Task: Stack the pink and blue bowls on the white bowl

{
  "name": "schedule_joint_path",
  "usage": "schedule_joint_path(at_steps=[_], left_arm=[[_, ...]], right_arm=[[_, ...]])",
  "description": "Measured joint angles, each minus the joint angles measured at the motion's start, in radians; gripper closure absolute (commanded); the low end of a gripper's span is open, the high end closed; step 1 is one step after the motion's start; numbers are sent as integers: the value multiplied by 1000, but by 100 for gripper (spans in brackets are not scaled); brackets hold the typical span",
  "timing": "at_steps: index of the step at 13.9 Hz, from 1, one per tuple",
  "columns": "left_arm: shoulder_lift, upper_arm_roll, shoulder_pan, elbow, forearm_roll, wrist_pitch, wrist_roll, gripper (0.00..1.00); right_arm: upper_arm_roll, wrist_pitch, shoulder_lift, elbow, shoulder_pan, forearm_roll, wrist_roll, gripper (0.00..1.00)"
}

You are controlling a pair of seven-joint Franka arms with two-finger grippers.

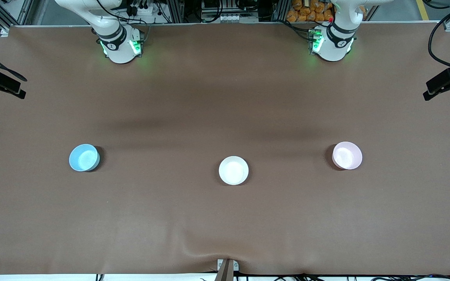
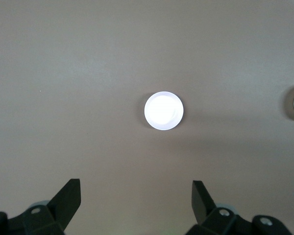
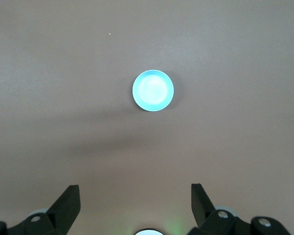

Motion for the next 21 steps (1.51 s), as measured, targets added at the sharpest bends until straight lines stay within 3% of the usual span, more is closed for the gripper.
schedule_joint_path(at_steps=[14,21], left_arm=[[34,1,4,-20,0,-15,0,0],[161,2,9,-54,0,60,17,0]], right_arm=[[0,0,0,0,-7,0,0,0],[1,1,0,-1,-7,0,0,0]])
